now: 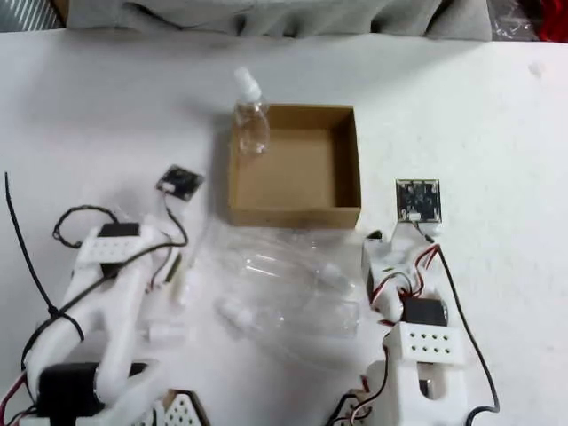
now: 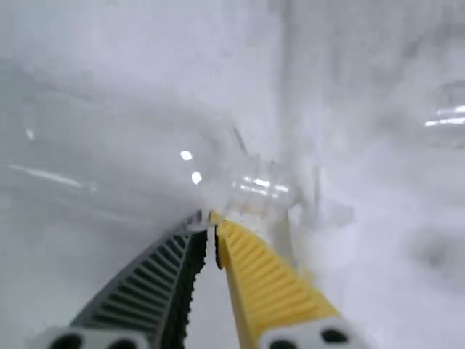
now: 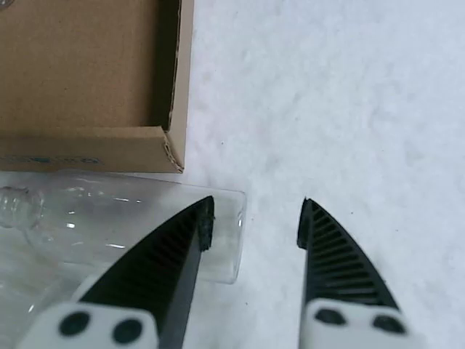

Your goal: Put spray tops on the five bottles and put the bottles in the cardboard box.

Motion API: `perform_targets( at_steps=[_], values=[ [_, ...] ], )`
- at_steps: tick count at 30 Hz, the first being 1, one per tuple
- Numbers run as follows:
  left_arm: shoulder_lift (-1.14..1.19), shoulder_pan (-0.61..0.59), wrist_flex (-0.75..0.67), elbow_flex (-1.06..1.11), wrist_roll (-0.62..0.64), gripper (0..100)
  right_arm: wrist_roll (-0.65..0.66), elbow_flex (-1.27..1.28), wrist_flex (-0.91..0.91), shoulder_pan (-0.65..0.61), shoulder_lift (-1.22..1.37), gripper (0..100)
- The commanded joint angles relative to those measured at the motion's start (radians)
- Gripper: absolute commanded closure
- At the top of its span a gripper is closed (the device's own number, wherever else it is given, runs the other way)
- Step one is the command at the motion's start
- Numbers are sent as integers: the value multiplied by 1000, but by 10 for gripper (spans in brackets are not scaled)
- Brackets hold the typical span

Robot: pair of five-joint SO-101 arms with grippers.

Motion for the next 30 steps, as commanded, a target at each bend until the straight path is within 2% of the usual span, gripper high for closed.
perform_targets(
  at_steps=[1,7,11,15,18,22,26,30],
  values=[
    [-74,93,-25,-52,-140,979,9,-6,-15,2,-12,844],
    [-108,116,-18,-52,-333,977,9,6,-21,2,-13,844],
    [-177,107,-5,-60,-569,976,9,9,-22,2,-18,844],
    [-285,97,147,-115,-683,976,9,9,-22,2,-18,844],
    [-364,87,264,-166,-819,974,9,9,-22,2,-18,844],
    [-433,59,371,-180,-979,877,9,9,-22,2,-16,844],
    [-444,-2,382,-189,-1120,771,9,9,-22,2,-15,844],
    [-383,-38,385,-180,-1287,775,9,9,-22,2,-12,844]
  ],
)
